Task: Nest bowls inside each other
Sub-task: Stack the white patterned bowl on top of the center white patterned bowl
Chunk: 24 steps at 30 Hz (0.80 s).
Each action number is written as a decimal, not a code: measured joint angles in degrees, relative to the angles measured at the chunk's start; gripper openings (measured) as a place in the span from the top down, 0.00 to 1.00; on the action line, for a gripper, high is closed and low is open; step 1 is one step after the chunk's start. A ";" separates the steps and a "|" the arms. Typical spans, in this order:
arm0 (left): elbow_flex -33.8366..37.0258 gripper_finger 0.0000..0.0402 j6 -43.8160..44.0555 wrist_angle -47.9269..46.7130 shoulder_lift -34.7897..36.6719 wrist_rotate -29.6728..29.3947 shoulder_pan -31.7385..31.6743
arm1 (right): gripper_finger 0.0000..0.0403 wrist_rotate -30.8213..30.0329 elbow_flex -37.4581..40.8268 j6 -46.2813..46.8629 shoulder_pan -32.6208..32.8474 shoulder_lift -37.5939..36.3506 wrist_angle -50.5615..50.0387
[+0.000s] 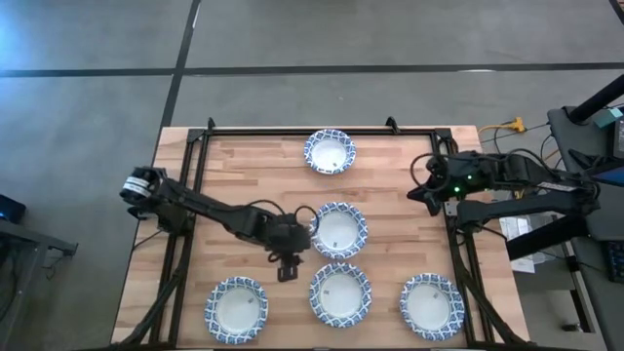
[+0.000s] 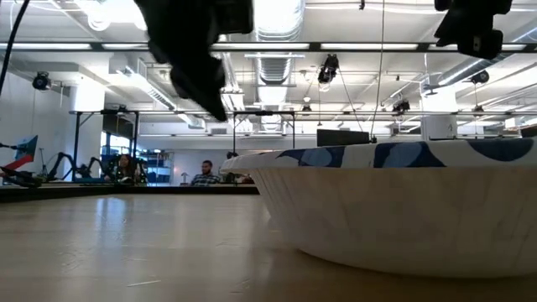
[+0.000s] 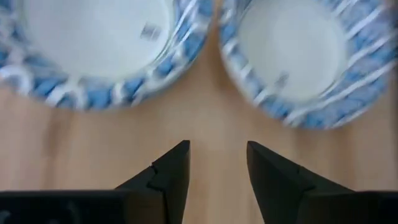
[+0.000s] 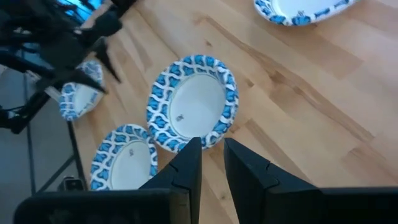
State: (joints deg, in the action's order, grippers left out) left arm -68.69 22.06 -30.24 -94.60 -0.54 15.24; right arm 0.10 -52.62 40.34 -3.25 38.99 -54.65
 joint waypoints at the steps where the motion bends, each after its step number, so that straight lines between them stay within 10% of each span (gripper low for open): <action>1: 0.30 0.66 0.09 2.39 0.17 1.14 -0.39 | 0.84 -0.05 0.16 0.55 0.00 0.45 0.09; 11: 3.10 0.98 -3.07 8.72 2.00 4.23 -6.03 | 0.84 0.47 0.81 6.28 0.00 5.70 7.47; 24: 6.76 1.00 -5.96 15.45 -1.43 9.36 -10.45 | 0.84 3.32 0.78 10.20 3.02 8.47 10.62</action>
State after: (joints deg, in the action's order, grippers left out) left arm -61.93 16.10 -14.79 -96.03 8.82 4.79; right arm 3.42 -51.83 50.54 -0.22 47.46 -44.03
